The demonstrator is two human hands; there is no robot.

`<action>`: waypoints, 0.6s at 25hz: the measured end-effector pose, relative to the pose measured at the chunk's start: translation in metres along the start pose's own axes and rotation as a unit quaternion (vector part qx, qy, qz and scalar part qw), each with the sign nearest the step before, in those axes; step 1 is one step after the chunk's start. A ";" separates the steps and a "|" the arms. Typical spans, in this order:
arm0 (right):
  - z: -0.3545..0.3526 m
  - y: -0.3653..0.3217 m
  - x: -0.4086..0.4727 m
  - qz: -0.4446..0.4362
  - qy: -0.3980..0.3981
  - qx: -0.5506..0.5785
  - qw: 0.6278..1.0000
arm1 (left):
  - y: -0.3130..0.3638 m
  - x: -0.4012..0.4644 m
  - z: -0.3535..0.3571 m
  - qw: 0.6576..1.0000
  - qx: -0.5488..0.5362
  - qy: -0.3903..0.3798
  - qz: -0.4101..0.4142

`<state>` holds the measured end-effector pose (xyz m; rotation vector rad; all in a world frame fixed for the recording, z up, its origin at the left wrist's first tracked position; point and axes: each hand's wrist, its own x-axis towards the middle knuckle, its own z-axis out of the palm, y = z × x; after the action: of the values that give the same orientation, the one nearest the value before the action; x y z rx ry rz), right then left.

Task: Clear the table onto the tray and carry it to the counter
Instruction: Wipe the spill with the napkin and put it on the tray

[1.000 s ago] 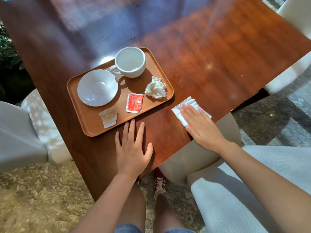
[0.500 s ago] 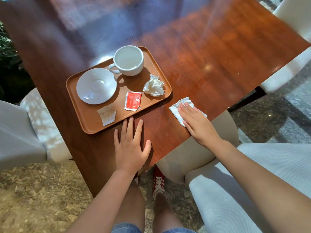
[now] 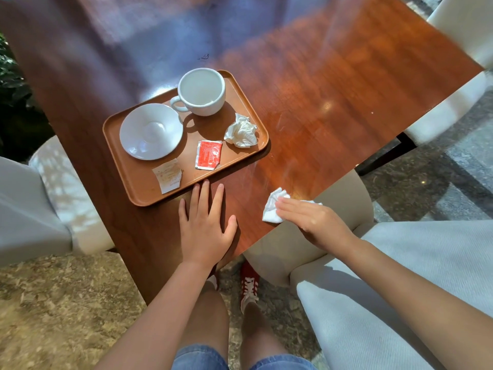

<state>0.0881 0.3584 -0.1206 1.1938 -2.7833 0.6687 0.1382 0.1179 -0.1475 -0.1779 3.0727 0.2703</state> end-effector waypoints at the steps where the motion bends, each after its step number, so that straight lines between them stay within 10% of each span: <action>1: -0.005 0.007 0.004 0.034 0.034 0.007 0.999 | 0.000 0.000 0.000 1.000 0.000 0.000 0.001; 4: -0.020 0.046 0.033 0.221 0.168 0.078 0.957 | -0.001 0.000 0.002 1.000 0.000 0.004 0.000; 7: -0.016 0.070 0.055 0.328 0.120 0.019 0.937 | -0.001 0.001 0.003 1.000 0.003 0.003 0.000; 15: 0.002 0.049 0.046 0.232 0.118 0.016 0.965 | 0.000 0.000 0.002 1.000 -0.001 0.004 -0.001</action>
<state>0.0215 0.3559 -0.1308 0.4156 -2.8585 0.8198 0.1382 0.1179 -0.1499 -0.1829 3.0794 0.2730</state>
